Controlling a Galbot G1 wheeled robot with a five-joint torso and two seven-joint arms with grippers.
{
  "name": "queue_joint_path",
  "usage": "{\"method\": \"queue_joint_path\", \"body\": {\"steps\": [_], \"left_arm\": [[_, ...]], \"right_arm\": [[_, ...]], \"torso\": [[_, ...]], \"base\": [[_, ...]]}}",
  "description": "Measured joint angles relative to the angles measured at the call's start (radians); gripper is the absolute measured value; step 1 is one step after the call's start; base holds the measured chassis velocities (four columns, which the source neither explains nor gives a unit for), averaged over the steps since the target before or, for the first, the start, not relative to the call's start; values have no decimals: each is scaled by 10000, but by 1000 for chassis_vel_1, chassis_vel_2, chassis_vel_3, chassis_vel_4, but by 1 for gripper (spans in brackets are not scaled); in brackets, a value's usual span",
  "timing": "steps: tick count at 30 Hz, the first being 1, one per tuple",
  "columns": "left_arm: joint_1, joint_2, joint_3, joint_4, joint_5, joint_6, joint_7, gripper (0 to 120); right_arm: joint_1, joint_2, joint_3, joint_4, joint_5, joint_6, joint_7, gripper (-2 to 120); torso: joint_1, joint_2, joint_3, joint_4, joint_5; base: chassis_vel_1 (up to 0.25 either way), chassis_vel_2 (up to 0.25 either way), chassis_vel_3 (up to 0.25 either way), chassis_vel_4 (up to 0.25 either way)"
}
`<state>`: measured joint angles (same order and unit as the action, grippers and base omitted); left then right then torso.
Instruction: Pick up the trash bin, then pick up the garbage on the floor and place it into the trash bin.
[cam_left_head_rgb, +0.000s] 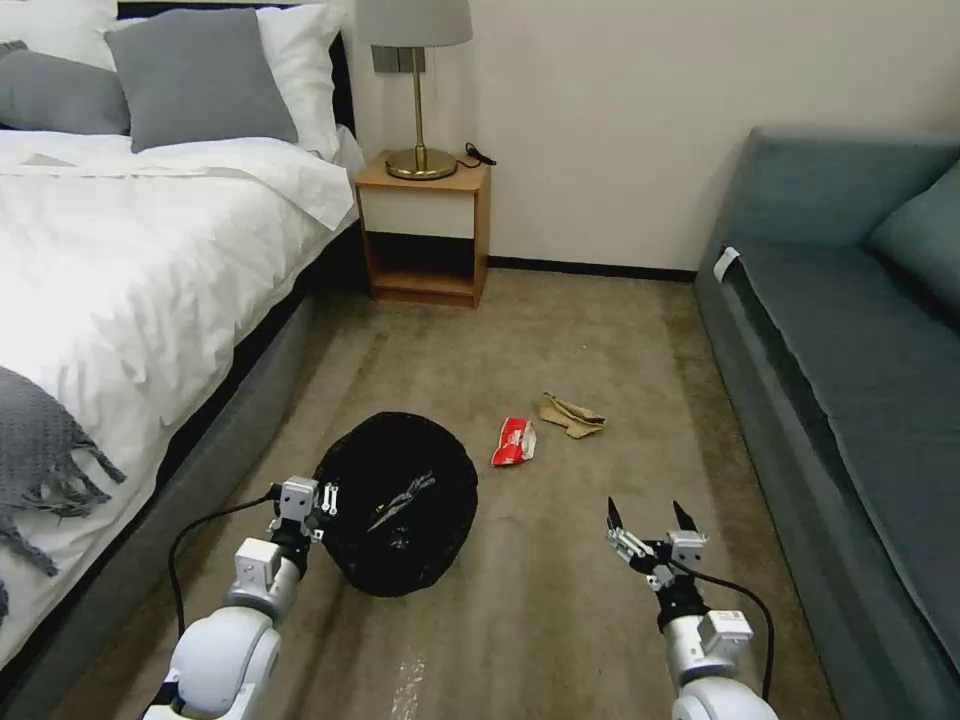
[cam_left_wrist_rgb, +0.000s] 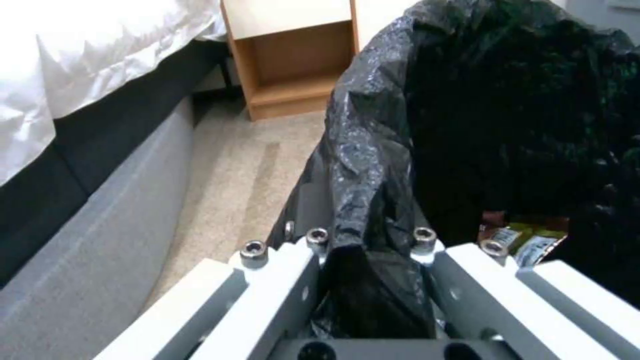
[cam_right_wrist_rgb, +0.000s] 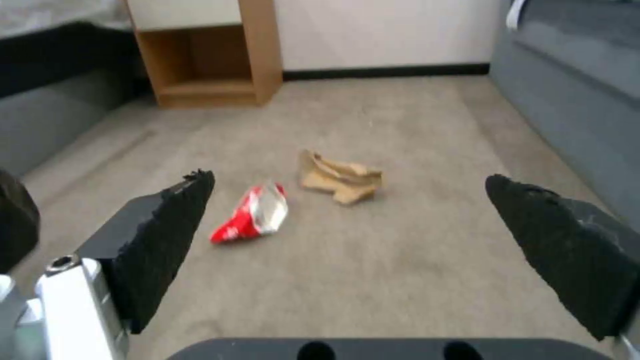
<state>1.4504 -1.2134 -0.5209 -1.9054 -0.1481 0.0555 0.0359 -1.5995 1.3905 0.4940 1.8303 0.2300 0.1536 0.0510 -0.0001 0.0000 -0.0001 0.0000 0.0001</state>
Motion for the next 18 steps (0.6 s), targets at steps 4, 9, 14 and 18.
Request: {"method": "queue_joint_path", "body": {"steps": [4, 9, 14, 18], "left_arm": [[37, -9, -36, -27, -1, -5, -8, 4], [37, -11, -75, 36, -13, -31, -9, 4], [30, -12, -106, 245, -17, -147, -10, 4], [-14, -34, -96, 358, -96, -195, -10, 4]], "right_arm": [[-30, -1, 22, -267, 32, 0, -9, 100], [22, 0, 83, -504, 133, 23, -19, 100], [165, -27, 157, -856, 195, 131, -40, 100], [292, -34, 193, -1160, 232, 262, -101, 100]], "torso": [[0, 0, 0, 0, 0], [0, 1, 0, 0, 0], [0, 0, 1, 0, -1], [0, 0, 1, 1, -1]], "base": [[0, 0, 0, 0], [0, 0, 0, 0], [0, 0, 0, 0], [0, 0, 0, 0]]}}
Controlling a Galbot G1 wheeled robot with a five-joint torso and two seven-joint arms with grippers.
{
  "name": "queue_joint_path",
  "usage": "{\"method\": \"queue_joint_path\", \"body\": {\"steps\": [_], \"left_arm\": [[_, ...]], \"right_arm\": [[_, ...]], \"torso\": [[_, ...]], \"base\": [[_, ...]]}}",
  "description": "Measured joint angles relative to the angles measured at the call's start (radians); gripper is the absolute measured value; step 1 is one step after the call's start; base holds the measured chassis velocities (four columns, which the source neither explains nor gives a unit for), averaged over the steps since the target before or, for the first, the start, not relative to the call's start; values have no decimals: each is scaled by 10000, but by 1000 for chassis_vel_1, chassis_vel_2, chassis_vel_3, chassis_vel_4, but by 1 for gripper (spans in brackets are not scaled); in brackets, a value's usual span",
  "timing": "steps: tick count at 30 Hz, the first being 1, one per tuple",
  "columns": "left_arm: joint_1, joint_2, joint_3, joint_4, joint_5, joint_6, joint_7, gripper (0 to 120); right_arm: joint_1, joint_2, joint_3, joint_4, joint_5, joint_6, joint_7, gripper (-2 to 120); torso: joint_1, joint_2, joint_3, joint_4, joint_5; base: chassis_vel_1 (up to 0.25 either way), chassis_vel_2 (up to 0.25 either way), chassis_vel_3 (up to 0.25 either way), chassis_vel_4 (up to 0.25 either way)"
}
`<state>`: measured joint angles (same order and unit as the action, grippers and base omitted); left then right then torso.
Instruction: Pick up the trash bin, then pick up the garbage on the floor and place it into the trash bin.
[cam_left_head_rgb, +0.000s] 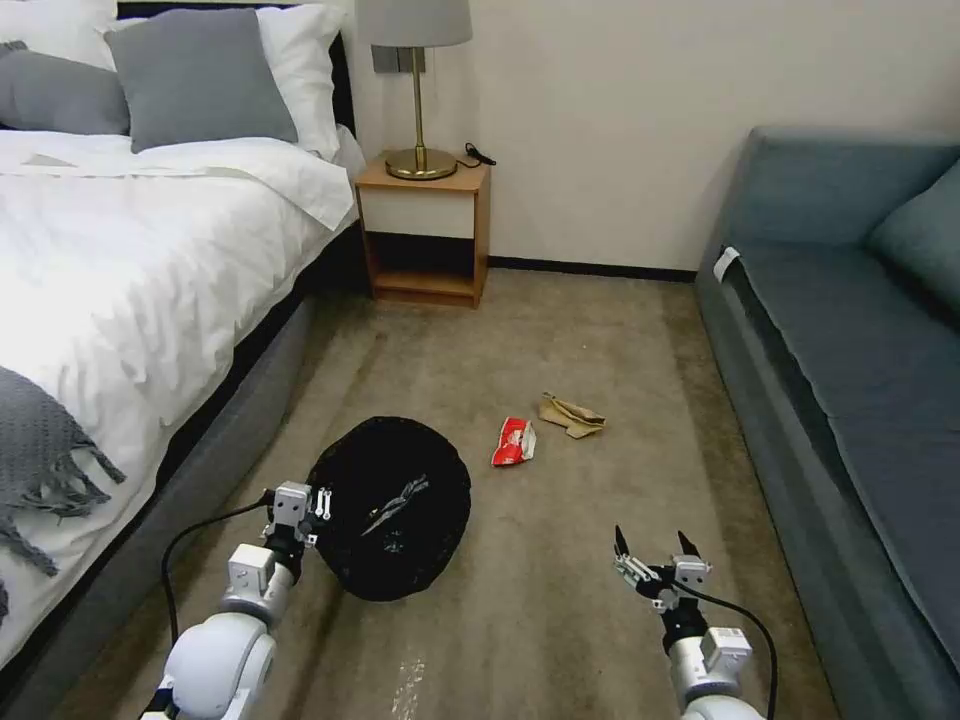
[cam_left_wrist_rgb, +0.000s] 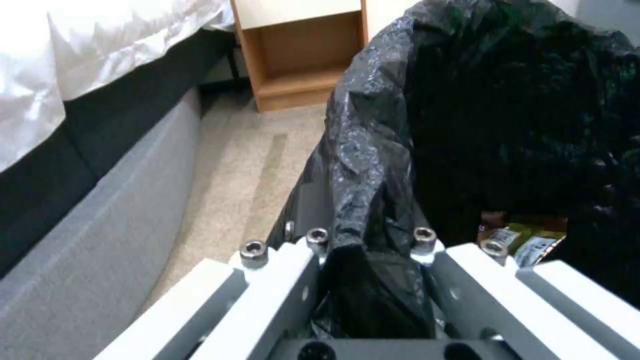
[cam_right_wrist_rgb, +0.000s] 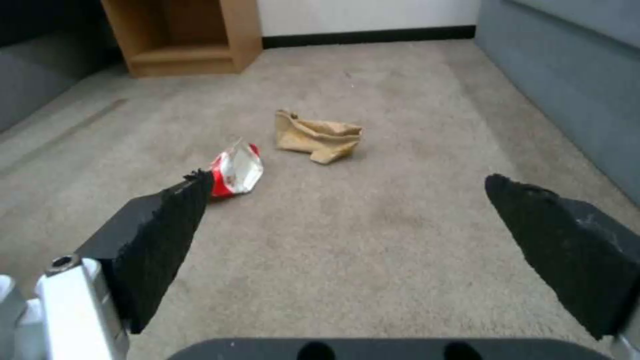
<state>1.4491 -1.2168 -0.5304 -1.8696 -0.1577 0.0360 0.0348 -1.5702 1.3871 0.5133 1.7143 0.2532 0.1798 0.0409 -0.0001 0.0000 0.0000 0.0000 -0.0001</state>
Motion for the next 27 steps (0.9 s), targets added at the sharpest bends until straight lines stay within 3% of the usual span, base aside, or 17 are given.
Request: {"method": "queue_joint_path", "body": {"steps": [8, 27], "left_arm": [[-215, -85, 120, 248, 18, 0, 2, 4], [-575, -229, 324, 681, 208, 60, 7, 4]], "right_arm": [[198, -8, 41, -407, 186, 135, -35, 100], [512, -141, 50, -1130, 550, 392, -57, 100]], "torso": [[0, 0, -1, 1, 1], [1, 0, 0, 0, 1]], "base": [[-10, 15, 15, -7], [-84, 84, 87, -86]]}}
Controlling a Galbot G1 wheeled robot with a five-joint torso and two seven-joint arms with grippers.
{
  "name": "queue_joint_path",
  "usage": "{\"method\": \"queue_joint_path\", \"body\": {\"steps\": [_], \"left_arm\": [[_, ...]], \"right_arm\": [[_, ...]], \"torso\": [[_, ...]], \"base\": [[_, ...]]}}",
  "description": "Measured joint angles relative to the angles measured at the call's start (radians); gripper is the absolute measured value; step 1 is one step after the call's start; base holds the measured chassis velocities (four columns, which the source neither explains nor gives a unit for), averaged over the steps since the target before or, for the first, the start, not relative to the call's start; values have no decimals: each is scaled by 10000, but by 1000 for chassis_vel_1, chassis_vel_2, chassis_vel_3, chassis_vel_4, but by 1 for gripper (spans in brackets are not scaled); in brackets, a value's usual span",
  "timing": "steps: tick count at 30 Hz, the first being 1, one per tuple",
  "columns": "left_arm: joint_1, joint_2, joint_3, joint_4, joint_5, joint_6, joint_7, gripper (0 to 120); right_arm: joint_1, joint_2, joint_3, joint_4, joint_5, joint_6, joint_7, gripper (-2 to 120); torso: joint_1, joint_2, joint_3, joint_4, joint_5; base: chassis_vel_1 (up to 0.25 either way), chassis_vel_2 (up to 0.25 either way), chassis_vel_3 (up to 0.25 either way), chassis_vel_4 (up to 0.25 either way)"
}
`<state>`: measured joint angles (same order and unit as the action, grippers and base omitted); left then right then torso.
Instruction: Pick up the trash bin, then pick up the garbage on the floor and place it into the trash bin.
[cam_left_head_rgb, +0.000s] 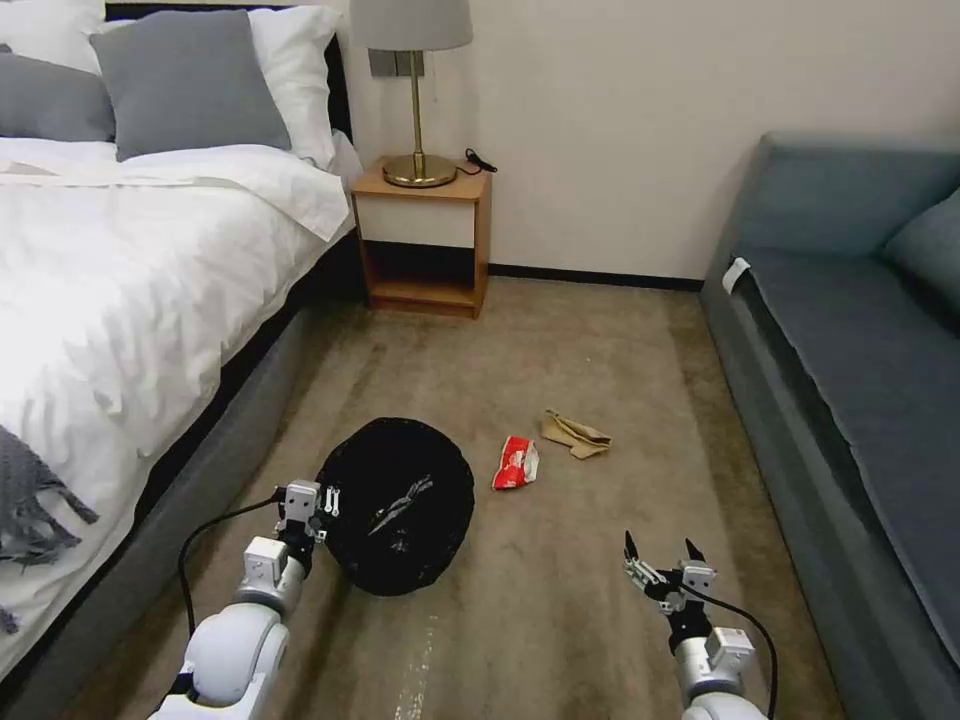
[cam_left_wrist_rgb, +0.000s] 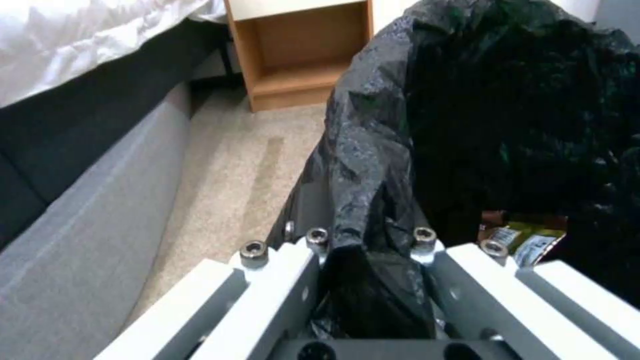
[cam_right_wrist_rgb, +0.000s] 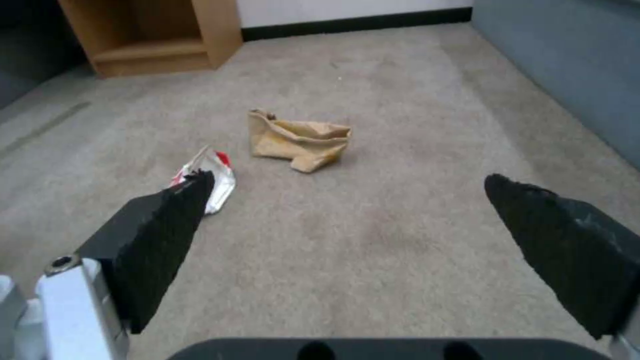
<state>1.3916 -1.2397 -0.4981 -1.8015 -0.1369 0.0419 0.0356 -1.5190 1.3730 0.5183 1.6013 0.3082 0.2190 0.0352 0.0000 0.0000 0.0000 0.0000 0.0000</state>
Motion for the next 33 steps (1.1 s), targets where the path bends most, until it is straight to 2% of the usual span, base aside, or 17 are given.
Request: {"method": "queue_joint_path", "body": {"steps": [16, 33], "left_arm": [[-235, -33, 68, 291, -12, 55, -3, 4], [-738, -10, 235, 752, -36, 87, -3, 4]], "right_arm": [[236, -8, -51, -546, 67, 141, -41, 100], [426, -16, -38, -906, 181, 178, -67, 100]], "torso": [[1, 0, 0, 0, 0], [1, 0, 0, -1, 0]], "base": [[-86, 74, 76, -85], [-95, 95, 96, -90]]}}
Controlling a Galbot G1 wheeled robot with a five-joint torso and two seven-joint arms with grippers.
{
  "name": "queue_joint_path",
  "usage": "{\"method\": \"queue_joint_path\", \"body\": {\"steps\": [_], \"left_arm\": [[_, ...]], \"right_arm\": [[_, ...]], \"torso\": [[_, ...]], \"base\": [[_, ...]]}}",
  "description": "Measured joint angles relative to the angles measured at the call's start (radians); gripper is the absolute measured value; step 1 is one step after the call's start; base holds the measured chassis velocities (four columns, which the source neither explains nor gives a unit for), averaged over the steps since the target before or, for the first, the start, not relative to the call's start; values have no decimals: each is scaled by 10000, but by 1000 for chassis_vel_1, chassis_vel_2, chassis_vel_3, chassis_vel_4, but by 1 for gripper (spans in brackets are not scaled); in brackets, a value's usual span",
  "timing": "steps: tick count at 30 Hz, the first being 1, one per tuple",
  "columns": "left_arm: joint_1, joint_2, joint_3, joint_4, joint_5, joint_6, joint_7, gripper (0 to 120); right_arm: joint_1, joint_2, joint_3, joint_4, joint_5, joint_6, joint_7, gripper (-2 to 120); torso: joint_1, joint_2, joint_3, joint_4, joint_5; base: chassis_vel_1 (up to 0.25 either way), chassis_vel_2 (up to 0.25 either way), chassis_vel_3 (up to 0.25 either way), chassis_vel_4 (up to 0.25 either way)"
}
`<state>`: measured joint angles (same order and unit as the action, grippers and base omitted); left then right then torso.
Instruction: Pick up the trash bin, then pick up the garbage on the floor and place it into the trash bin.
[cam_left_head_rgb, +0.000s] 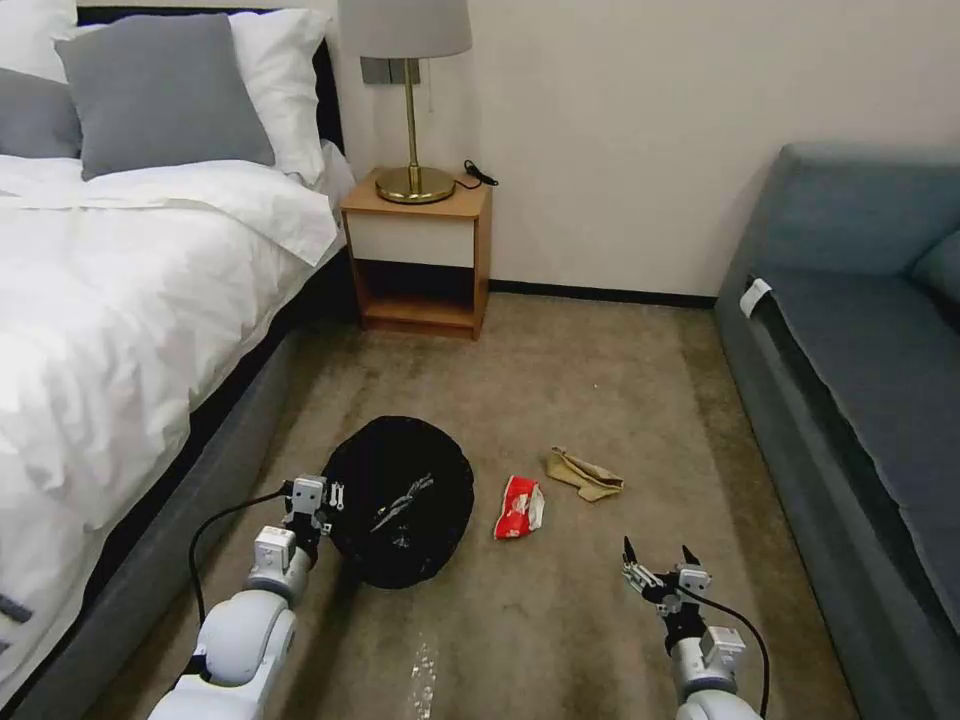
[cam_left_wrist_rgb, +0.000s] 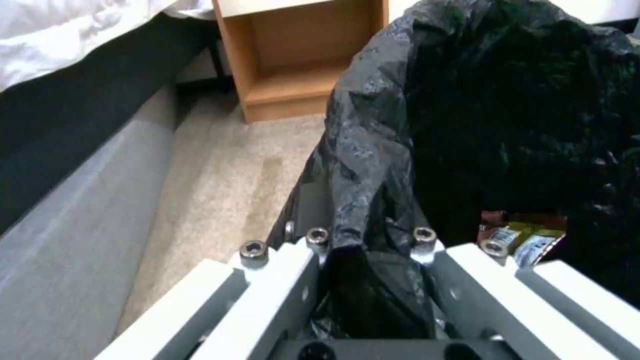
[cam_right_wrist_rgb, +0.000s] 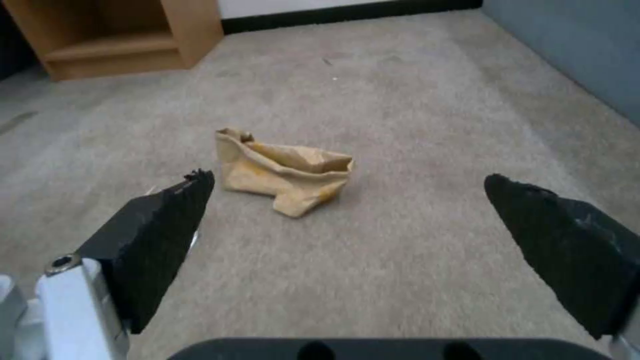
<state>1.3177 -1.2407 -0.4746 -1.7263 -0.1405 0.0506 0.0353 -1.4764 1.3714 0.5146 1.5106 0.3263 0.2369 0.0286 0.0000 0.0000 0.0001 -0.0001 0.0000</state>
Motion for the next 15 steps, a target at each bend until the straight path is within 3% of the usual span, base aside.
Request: {"method": "queue_joint_path", "body": {"steps": [15], "left_arm": [[-96, 87, 71, 118, 0, 9, 46, 4]], "right_arm": [[-15, 40, 44, -41, 31, 24, -23, 100]], "torso": [[0, 0, 0, 1, 0]], "base": [[-98, 102, 105, -104]]}}
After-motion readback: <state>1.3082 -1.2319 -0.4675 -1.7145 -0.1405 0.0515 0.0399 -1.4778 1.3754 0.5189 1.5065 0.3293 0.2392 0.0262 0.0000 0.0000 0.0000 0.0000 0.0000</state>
